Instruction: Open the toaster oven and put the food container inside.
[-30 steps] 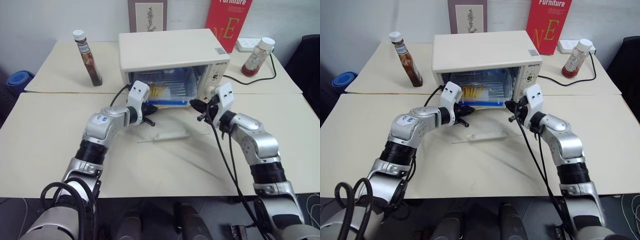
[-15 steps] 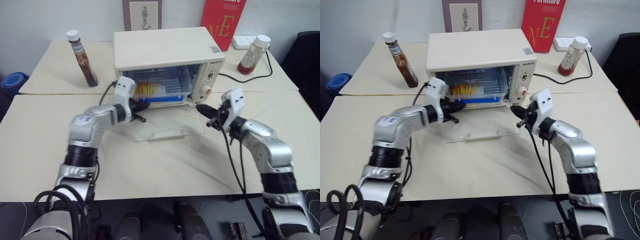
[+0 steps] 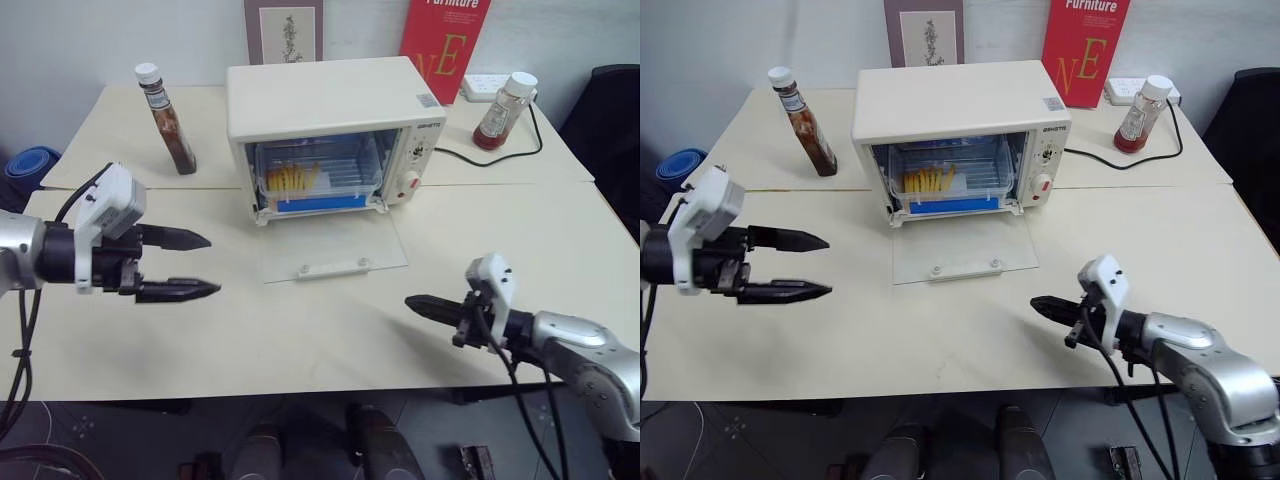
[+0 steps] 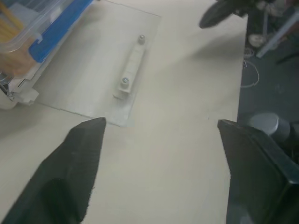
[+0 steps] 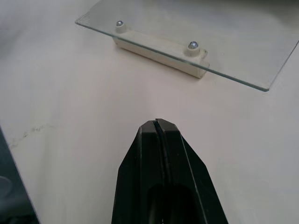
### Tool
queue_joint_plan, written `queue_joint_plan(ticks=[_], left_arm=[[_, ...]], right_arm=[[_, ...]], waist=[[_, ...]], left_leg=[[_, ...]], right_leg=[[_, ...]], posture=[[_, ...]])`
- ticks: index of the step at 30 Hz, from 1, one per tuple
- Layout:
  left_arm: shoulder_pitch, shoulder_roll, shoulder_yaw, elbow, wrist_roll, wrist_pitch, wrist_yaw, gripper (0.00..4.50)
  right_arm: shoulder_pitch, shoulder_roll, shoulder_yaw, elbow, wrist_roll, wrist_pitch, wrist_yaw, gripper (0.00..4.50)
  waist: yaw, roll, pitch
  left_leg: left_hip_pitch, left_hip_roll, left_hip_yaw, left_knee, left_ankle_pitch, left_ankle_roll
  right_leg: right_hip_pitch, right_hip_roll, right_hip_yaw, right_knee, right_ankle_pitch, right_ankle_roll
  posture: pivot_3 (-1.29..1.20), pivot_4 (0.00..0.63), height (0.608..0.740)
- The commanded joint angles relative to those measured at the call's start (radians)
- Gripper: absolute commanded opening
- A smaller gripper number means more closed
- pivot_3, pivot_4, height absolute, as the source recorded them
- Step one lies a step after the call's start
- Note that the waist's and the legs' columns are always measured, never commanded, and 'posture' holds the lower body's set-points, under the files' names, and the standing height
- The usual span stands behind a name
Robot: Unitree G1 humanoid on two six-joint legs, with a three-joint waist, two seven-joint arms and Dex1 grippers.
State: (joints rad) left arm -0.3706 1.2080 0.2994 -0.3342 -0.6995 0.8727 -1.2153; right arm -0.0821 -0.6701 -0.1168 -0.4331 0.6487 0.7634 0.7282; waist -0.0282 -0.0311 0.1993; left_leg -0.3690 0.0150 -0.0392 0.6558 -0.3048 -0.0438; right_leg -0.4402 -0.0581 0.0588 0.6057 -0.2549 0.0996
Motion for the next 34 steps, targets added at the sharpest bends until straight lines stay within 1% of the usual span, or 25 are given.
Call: queue_joint_plan(ticks=[1,4,5,7,10,12,14,17,21,24,27,29,31,34], left_arm=[[-0.033,0.03,0.044,0.012,-0.019,-0.036,-0.035,4.49],[-0.077,0.025,0.04,0.023,-0.031,-0.044,-0.02,4.49],[-0.089,0.026,0.032,0.029,-0.029,-0.04,-0.014,4.49],[-0.098,0.031,0.023,0.04,-0.03,-0.042,-0.024,4.49],[-0.122,0.016,0.013,0.077,-0.019,-0.051,-0.005,4.49],[-0.134,0.011,0.009,0.102,-0.025,-0.046,-0.004,4.5],[-0.146,0.006,0.004,0.14,-0.017,-0.056,-0.003,4.5],[-0.145,0.008,-0.003,0.196,0.014,-0.095,-0.016,4.5],[-0.158,0.025,-0.008,0.26,0.035,-0.133,-0.047,4.5],[-0.192,0.045,-0.013,0.317,0.046,-0.152,-0.074,4.5],[-0.223,0.073,-0.02,0.367,0.064,-0.173,-0.104,4.5],[-0.238,0.091,-0.024,0.396,0.072,-0.184,-0.128,4.5],[-0.253,0.099,-0.029,0.415,0.078,-0.193,-0.139,4.5],[-0.251,0.086,-0.034,0.41,0.092,-0.202,-0.129,4.5]], right_arm=[[-0.049,0.064,0.043,0.09,-0.079,-0.072,-0.059,0.0],[-0.142,0.141,0.059,0.218,-0.13,-0.122,-0.104,0.0],[-0.171,0.158,0.056,0.249,-0.14,-0.136,-0.112,0.0],[-0.228,0.185,0.043,0.298,-0.146,-0.148,-0.127,0.0],[-0.312,0.183,-0.001,0.306,-0.093,-0.11,-0.108,0.0],[-0.351,0.143,-0.038,0.266,-0.032,-0.052,-0.074,0.35],[-0.392,0.073,-0.099,0.213,0.061,0.028,-0.026,0.93],[-0.469,-0.056,-0.193,0.192,0.175,0.132,0.023,1.99],[-0.517,-0.262,-0.265,0.21,0.26,0.226,0.149,3.35],[-0.487,-0.409,-0.31,0.252,0.284,0.252,0.278,4.45],[-0.436,-0.508,-0.339,0.28,0.27,0.25,0.367,4.48],[-0.408,-0.539,-0.353,0.292,0.26,0.236,0.394,4.48],[-0.381,-0.544,-0.364,0.29,0.247,0.212,0.407,4.48],[-0.354,-0.5,-0.362,0.26,0.226,0.171,0.368,4.48]], waist=[[-0.001,0.0,0.0],[-0.003,0.0,0.0],[-0.005,0.0,0.0],[-0.007,0.0,0.0],[-0.01,0.002,0.001],[-0.011,0.004,0.002],[-0.008,0.006,0.003],[-0.003,0.007,0.004],[-0.002,0.007,0.005],[-0.002,0.007,0.005],[-0.002,0.007,0.005],[-0.007,0.007,0.005],[-0.01,0.008,0.005],[-0.013,0.008,0.005]], left_leg=[[0.0,0.0,0.0,0.0,0.0,0.0],[0.0,0.0,0.001,-0.001,0.0,0.0],[-0.001,0.0,0.001,-0.001,0.0,0.0],[-0.001,0.0,0.001,-0.001,0.0,0.0],[-0.001,0.0,0.001,-0.004,0.0,0.0],[-0.001,0.0,0.0,-0.004,0.0,0.0],[-0.001,0.0,0.0,-0.004,0.0,0.0],[-0.002,0.0,0.0,-0.004,0.0,0.0],[-0.001,0.0,0.0,-0.005,0.0,0.0],[-0.001,0.001,0.0,-0.005,0.0,0.001],[-0.001,0.001,0.001,-0.004,0.0,0.001],[-0.001,0.001,0.002,-0.004,0.0,0.001],[0.0,0.001,0.004,-0.004,0.0,0.001],[0.0,0.001,0.004,-0.004,0.0,0.001]], right_leg=[[0.0,0.0,0.0,0.0,0.0,0.0],[-0.001,0.0,0.001,0.001,0.001,0.002],[-0.002,0.0,0.001,0.002,0.003,0.005],[-0.003,0.0,0.001,0.005,0.01,0.018],[-0.004,0.001,0.001,0.005,0.01,0.017],[-0.005,0.001,0.001,0.005,0.009,0.017],[-0.005,0.001,0.0,0.005,0.009,0.017],[-0.004,0.0,0.0,0.004,0.009,0.017],[-0.004,0.001,0.0,0.004,0.009,0.017],[-0.004,0.001,0.0,0.003,0.009,0.016],[-0.004,0.001,0.0,0.003,0.009,0.017],[-0.004,0.001,0.0,0.003,0.009,0.017],[-0.004,0.001,0.001,0.003,0.009,0.017],[-0.005,0.001,0.001,0.004,0.009,0.017]], posture=[[0.0,0.15,0.74],[0.0,0.15,0.74],[0.0,0.15,0.74],[0.0,0.15,0.74],[0.0,0.15,0.74],[0.0,0.15,0.74],[0.0,0.15,0.74],[0.0,0.15,0.74],[0.0,0.15,0.74],[0.0,0.15,0.74],[0.0,0.15,0.74],[0.0,0.15,0.74],[0.0,0.15,0.74],[0.0,0.15,0.74]])
